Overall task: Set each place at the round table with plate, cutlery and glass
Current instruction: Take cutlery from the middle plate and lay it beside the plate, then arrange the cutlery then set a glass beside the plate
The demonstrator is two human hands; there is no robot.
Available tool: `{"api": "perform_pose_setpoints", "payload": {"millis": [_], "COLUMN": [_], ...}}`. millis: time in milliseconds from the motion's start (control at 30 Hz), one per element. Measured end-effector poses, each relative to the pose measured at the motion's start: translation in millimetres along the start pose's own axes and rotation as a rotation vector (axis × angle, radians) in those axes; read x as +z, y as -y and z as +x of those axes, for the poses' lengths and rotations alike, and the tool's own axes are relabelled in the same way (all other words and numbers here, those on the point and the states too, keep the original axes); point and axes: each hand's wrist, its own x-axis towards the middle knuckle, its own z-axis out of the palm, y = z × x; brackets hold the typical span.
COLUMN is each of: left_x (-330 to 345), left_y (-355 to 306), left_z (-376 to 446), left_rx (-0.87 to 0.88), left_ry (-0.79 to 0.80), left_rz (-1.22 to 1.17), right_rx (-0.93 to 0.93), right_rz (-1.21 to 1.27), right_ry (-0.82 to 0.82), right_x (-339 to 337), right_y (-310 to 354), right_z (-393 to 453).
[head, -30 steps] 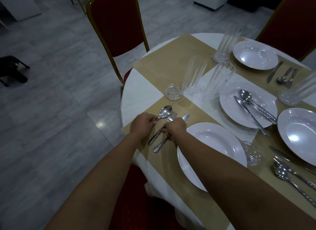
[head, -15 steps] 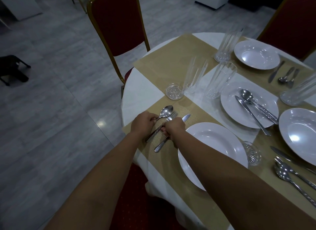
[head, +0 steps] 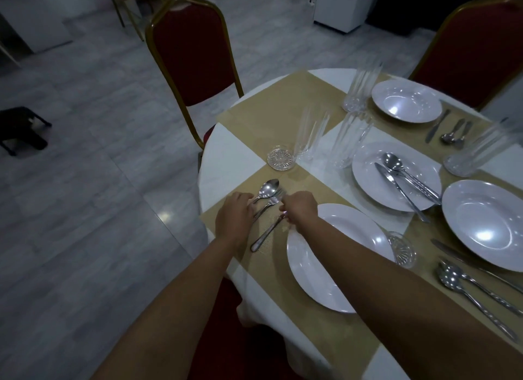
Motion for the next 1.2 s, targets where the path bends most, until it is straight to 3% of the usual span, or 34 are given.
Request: {"api": "perform_pose_setpoints", "payload": {"millis": [200,433,667,900,1200], "left_x": [32.5,64.3,74.2,71.9,73.6], "left_y": [-8.3,-25.7,-26.9,-34.4,-31.5], "left_z": [-73.9,-131.3,-132.4,-134.6,-135.2], "left_rx": [0.174,0.220,0.110,0.091,0.048], "left_ry": [-0.115,0.072,0.141,0.097,0.098], "left_rz": [0.145,0.202,0.164,0.173,0.170], "right_rx": [-0.209,-0.278,-0.303,-0.366,-0.533], "right_rz": [-0.111,-0.101,-0.057,-0.023,0.140], "right_ry": [-0.278,-0.475,-0.349,-0.199,-0.188], "right_x": [-63.2,-122.1,-154.7,-163.1,-167.1], "right_y": [10.0,39.7,68.3,71.6,79.9], "right_z": [-8.5,31.3,77.8,106.9,70.6]}}
